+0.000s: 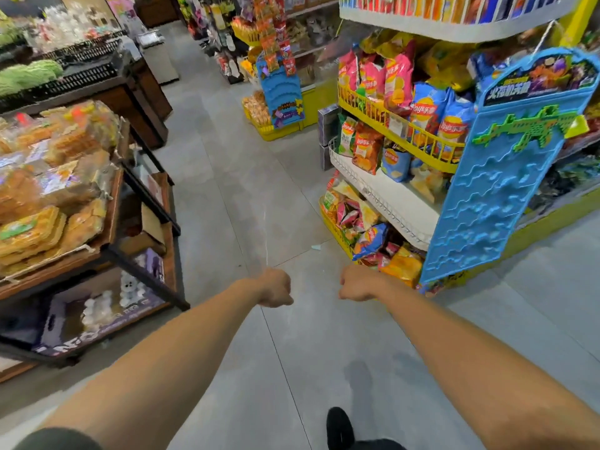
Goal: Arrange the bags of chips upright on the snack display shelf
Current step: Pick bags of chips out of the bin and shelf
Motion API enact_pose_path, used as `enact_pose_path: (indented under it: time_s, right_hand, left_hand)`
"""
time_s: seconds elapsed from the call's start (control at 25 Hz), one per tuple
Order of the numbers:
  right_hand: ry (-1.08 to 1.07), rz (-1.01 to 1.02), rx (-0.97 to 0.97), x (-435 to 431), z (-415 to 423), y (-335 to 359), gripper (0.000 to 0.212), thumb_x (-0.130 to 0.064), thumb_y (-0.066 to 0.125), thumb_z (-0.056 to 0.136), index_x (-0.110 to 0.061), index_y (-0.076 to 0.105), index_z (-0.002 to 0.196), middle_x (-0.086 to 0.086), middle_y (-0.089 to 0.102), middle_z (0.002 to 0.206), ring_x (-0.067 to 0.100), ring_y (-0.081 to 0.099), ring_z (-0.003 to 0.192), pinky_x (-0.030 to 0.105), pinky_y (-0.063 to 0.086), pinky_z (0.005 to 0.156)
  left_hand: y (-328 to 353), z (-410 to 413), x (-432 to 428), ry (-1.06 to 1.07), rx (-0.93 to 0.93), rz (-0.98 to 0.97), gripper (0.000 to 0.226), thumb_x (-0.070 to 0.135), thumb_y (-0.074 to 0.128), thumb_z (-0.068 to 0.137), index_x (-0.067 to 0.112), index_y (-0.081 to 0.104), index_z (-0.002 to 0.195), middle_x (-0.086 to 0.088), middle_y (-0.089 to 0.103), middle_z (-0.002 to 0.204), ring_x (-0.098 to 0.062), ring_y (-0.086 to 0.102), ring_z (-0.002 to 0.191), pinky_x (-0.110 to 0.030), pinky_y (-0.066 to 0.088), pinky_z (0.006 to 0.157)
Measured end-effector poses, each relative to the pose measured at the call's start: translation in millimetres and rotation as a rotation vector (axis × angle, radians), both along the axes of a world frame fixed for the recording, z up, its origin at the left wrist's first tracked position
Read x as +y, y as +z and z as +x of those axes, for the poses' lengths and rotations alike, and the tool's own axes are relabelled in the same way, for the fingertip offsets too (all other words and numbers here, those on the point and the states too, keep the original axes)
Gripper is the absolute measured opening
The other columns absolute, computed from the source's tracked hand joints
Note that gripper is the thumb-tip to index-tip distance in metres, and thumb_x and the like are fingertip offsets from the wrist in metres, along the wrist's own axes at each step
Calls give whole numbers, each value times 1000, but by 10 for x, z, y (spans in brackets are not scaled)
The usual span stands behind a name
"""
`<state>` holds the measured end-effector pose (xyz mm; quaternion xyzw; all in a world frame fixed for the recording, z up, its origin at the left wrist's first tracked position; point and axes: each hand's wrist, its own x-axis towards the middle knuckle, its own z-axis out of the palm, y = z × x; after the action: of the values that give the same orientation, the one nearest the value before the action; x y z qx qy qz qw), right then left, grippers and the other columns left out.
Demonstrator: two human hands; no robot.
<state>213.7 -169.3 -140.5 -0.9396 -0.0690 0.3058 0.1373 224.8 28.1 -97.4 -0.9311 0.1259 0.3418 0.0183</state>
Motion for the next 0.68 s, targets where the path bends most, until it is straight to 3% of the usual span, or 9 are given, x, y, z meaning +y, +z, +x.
enact_pose_path:
  time_s: [0.08,0.16,0.32,0.48,0.6,0.68]
  right_hand:
    - [-36,-18,34,15,366,-109,30,-23,55,92,-4,51,70,8,47,74,22,43,84,24,22,45]
    - [-71,-27,69,31,683,-155,30,-23,54,93,5,63,96,16,55,91,22,45,85,24,23,45]
    - [-143,-32,92,55,1174,-255,21,-19,51,90,-1,56,78,12,48,75,27,47,80,28,25,45]
    - [-345,-5,103,176,1578,-441,35,-15,50,88,-13,33,58,4,34,64,16,35,56,26,23,46]
    - [-487,-7,121,351,1834,-593,31,-14,50,87,-10,39,59,4,37,63,17,37,55,28,26,47]
    - [-596,9,137,523,2045,-691,24,-17,54,86,-7,45,65,3,39,63,22,45,64,29,30,50]
  left_hand:
    - [-75,462,55,-26,12,39,17,26,56,94,12,47,90,-10,47,92,-23,43,85,-28,34,74]
    - [-95,859,94,-63,6,27,17,26,56,93,14,45,89,-9,45,92,-22,41,83,-28,32,73]
    - [-165,1477,110,-176,18,4,17,29,54,93,14,48,89,-8,48,94,-23,43,86,-30,37,76]
    - [-370,2133,164,-295,36,-30,14,27,51,95,14,50,93,-8,52,97,-22,45,89,-29,37,77]
    - [-541,2635,279,-362,50,-53,33,27,51,96,-3,60,104,-20,62,113,-27,52,97,-31,40,81]
    - [-655,3036,415,-435,74,-49,37,28,51,96,-4,62,108,-20,63,126,-27,55,102,-31,41,83]
